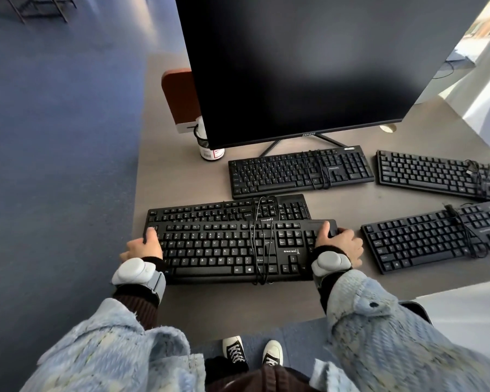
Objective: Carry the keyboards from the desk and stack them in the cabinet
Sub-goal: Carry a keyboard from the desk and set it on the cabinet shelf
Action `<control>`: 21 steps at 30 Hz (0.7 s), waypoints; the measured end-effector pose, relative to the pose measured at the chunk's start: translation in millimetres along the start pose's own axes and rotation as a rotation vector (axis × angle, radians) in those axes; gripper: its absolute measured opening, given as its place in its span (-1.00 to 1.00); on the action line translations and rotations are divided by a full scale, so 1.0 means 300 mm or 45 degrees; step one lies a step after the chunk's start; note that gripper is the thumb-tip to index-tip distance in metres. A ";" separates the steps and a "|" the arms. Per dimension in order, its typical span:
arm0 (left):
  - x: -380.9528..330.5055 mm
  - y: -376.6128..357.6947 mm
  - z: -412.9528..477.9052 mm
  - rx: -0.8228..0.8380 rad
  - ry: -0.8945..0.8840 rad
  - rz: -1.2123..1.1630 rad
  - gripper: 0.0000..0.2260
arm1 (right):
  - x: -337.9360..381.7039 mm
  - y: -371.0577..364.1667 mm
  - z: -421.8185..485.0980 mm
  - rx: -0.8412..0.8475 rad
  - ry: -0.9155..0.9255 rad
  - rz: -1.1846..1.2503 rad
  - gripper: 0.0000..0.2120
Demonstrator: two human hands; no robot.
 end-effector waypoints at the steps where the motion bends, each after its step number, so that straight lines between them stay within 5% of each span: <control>1: 0.004 -0.001 0.002 -0.002 0.005 -0.019 -0.46 | 0.003 0.000 -0.004 -0.015 0.010 0.012 -0.49; 12: -0.049 -0.008 0.027 0.029 -0.047 -0.090 -0.58 | 0.079 -0.018 -0.006 -0.053 0.125 0.065 -0.51; 21: -0.070 -0.070 0.227 0.055 -0.003 0.034 -0.44 | 0.236 -0.118 0.052 0.087 0.191 0.010 -0.48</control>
Point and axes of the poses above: each hand's wrist, its own z-axis towards the middle knuckle, its own y-axis out of the back of the hand, x = y × z, the point moved 10 cm from there along z, towards the middle knuckle, and after that the axes turned 8 degrees about x, right-handed, at the moved point
